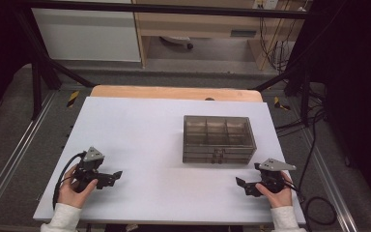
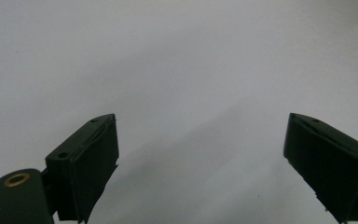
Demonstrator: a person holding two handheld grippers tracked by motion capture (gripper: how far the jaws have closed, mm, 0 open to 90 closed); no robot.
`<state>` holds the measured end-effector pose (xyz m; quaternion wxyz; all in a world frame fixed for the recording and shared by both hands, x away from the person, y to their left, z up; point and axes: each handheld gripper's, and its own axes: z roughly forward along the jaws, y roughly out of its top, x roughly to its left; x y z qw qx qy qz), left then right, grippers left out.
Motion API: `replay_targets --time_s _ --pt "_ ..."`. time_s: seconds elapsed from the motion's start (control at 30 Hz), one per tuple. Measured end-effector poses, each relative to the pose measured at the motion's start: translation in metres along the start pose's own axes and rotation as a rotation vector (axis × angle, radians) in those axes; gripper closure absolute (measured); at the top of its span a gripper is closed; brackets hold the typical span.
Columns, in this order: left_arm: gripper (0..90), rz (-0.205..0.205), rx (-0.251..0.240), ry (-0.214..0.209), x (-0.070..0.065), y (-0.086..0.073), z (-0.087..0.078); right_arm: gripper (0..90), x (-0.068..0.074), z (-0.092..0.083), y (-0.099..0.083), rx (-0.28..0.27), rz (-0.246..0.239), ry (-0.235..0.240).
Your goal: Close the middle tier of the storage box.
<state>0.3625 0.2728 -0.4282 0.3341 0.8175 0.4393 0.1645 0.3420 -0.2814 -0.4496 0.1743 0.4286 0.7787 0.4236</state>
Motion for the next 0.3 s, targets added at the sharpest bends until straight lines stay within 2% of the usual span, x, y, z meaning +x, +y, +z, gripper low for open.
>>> replay_targets --time_s 0.3 --pt "9.6 0.002 0.002 -0.001 0.0 0.0 0.0004 1.5 -0.0016 -0.0002 -0.0009 0.013 -0.023 0.015"
